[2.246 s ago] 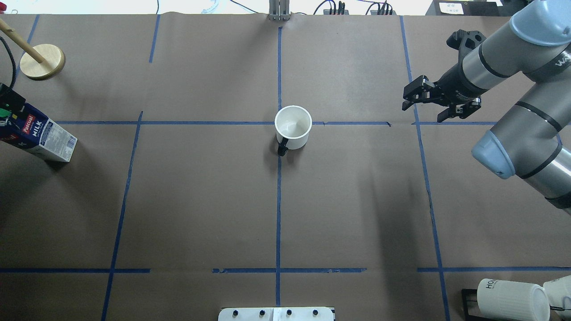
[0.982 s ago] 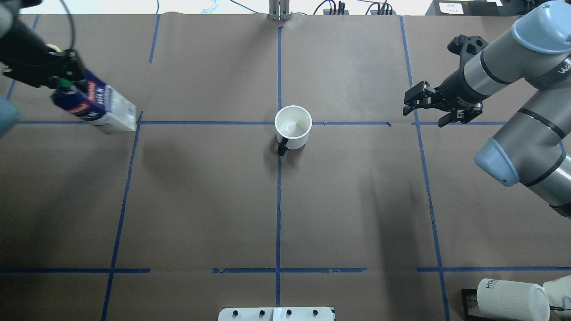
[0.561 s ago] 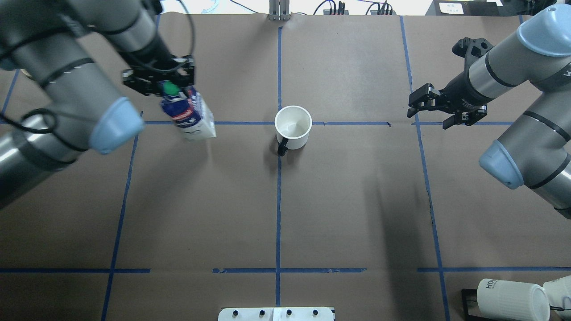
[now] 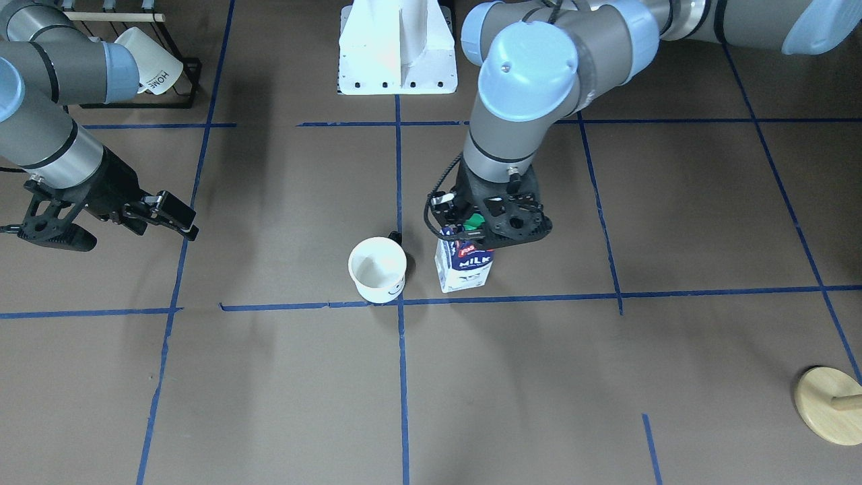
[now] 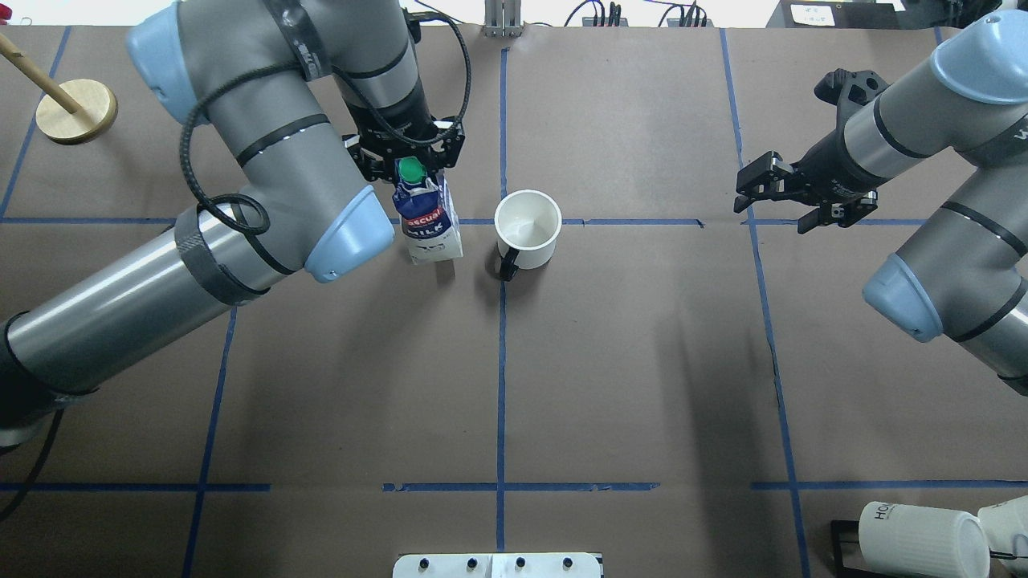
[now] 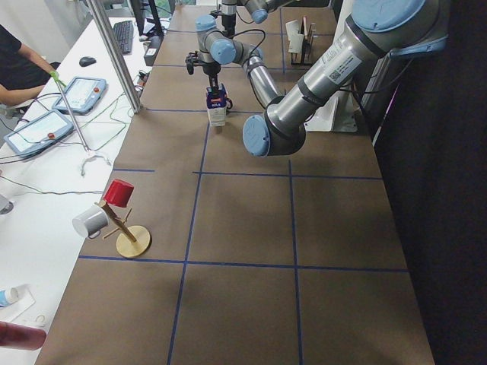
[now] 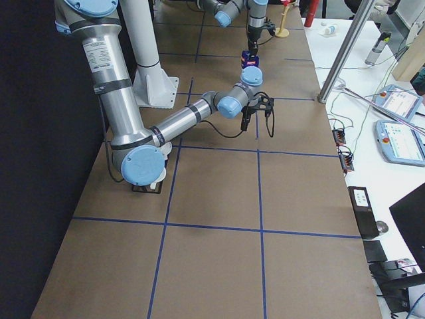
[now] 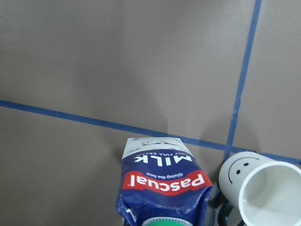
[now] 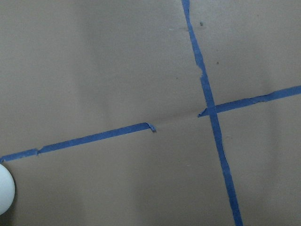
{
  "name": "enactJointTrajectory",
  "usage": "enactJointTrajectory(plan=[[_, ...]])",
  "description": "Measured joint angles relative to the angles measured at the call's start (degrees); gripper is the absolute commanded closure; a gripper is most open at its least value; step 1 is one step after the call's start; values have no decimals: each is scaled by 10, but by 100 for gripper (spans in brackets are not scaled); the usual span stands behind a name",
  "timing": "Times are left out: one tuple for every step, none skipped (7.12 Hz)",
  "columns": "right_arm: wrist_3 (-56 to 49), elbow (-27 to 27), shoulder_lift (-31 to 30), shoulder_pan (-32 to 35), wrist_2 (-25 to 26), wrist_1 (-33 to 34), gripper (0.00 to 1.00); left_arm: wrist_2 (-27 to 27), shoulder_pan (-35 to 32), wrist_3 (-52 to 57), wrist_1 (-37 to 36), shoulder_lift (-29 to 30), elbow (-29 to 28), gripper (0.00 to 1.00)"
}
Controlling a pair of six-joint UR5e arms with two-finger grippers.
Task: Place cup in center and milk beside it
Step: 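Carry the milk carton with the left gripper beside the mug and lower it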
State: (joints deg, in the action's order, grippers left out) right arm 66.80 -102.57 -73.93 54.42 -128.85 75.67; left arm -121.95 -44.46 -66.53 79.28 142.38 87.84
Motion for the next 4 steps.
enactJointTrajectory(plan=[[0, -1, 0, 0, 0, 0, 0, 2, 6, 6, 17, 7, -14, 91], [1, -2, -1, 0, 1, 0, 0, 3, 8, 9, 36, 11, -28, 64], [1, -3, -1, 0, 1, 0, 0, 4, 9, 11, 46, 13, -36, 24], [2, -3, -2, -1, 1, 0, 0, 4, 9, 11, 49, 14, -39, 0]])
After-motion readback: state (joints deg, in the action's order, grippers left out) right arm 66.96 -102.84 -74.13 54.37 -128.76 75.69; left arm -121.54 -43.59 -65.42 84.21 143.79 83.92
